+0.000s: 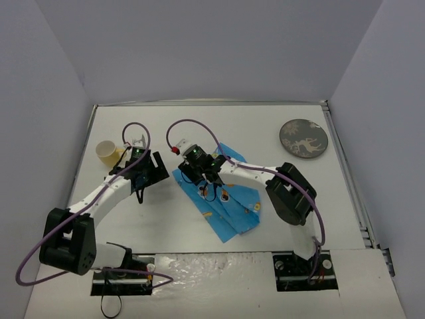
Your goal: Set the dinner table for one person
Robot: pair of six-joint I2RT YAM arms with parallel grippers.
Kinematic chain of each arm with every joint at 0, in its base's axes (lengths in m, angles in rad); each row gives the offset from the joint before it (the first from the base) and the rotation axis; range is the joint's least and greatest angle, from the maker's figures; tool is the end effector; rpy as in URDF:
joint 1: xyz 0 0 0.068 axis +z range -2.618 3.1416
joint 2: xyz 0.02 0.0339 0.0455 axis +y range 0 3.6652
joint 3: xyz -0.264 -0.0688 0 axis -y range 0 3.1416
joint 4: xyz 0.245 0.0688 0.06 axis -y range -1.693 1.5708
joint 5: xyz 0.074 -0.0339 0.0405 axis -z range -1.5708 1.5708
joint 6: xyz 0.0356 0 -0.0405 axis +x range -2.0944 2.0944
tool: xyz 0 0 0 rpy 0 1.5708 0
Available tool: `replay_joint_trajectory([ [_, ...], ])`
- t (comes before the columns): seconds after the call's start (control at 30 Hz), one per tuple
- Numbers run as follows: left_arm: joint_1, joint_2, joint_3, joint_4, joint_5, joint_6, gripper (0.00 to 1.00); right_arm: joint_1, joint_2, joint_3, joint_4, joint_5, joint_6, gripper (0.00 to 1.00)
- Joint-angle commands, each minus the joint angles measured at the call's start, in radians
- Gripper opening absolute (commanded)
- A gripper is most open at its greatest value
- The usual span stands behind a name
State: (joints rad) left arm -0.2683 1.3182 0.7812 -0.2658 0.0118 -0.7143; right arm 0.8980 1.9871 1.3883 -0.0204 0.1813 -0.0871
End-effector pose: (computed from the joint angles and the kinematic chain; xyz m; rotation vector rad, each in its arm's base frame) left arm 0.2615 -0.0723 0.2165 -0.5313 2.3688 -0.4754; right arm 0.2865 0.3493 0.2031 -0.9443 1.9764 0.2619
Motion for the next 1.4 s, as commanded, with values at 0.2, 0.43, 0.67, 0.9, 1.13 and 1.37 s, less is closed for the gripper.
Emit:
replay_joint_trajectory([
  [0.2, 0.043, -0.091, -0.045, 0.016, -0.018, -0.027, 0.74, 0.009, 0.073, 0.106, 0.089, 0.167, -0.047, 0.45],
  [0.43, 0.043, -0.066, -0.04, 0.023, -0.01, -0.025, 0.74, 0.007, 0.096, 0.121, 0.094, 0.207, -0.056, 0.38],
  [0.67, 0.043, -0.057, -0.036, 0.028, 0.024, -0.024, 0.74, 0.002, 0.08, 0.11, 0.095, 0.247, -0.063, 0.01],
  [0.9, 0.04, -0.027, -0.022, 0.063, 0.072, -0.015, 0.74, -0.018, 0.01, 0.059, 0.094, 0.256, -0.055, 0.0],
  [1.13, -0.003, 0.128, 0.122, 0.074, 0.121, 0.014, 0.75, -0.069, -0.205, -0.071, 0.093, 0.24, 0.005, 0.0],
  [1.37, -0.048, 0.31, 0.284, 0.034, 0.094, 0.067, 0.75, -0.126, -0.394, -0.208, 0.094, 0.198, 0.052, 0.0],
])
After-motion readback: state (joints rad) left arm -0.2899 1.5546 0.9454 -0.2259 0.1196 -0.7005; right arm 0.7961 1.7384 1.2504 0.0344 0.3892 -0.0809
